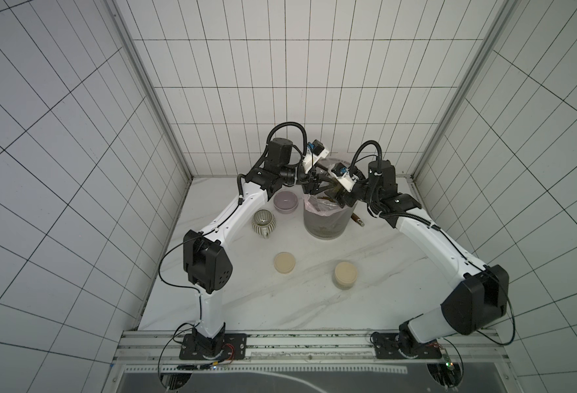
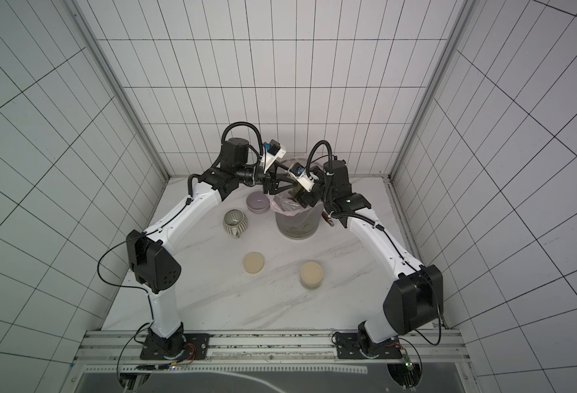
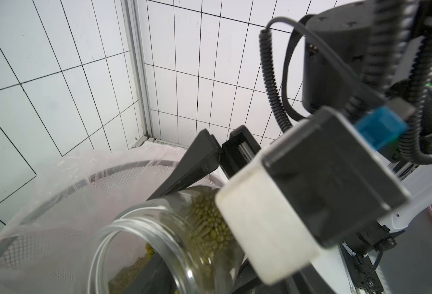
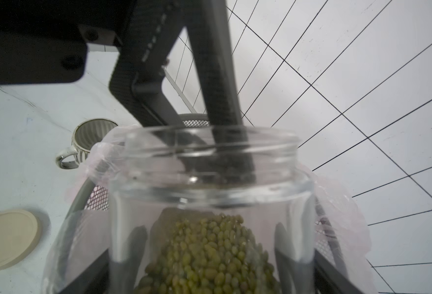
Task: Empty moldy mung beans from jars
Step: Pour the moldy mung beans from the jar into the trash bin.
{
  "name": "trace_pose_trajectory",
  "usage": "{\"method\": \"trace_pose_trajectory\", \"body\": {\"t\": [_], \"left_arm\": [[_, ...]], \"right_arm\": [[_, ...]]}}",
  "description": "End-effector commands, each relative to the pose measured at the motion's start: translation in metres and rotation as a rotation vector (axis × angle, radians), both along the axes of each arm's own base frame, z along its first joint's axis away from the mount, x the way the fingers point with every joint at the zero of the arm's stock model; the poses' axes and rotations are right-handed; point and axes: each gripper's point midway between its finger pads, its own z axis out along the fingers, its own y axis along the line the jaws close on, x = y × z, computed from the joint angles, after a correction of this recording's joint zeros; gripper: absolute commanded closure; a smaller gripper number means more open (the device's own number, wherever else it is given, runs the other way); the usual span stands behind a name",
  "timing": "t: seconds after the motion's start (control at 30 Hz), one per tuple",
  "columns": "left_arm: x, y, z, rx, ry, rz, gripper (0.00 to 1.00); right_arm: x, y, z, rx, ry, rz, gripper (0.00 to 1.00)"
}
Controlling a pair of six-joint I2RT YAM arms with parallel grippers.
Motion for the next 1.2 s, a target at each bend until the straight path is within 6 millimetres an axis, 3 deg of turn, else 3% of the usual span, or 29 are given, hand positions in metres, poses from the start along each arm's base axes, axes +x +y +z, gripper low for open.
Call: {"method": "trace_pose_trajectory", "body": {"t": [0.0, 0.23, 0.7, 0.97, 1.1, 1.17], "left_arm": [[0.000, -0.003, -0.011, 0.028, 0.006, -0.016, 0.45], [0.006, 0.000, -0.021, 0.049, 0.062, 0.024, 0.54], [0.012, -0.002, -0.036, 0.041, 0.194, 0.040, 0.77], [0.018, -0.002, -0.045, 0.058, 0.239, 0.069, 1.00], [0.025, -0.003, -0.046, 0.059, 0.248, 0.100, 1.00], [0.028, -0.004, -0.043, 0.049, 0.247, 0.109, 1.00]], "right_arm": [[-0.004, -0.003, 0.038, -0.042, -0.232, -0.027, 0.41], [-0.001, -0.008, 0.049, -0.070, -0.356, -0.111, 0.41], [0.007, -0.015, 0.041, -0.045, -0.360, -0.163, 0.41], [0.013, -0.019, 0.042, -0.032, -0.364, -0.174, 0.40], [0.015, -0.021, 0.044, -0.016, -0.365, -0.178, 0.38], [0.017, -0.024, 0.045, 0.002, -0.363, -0.188, 0.30]]}}
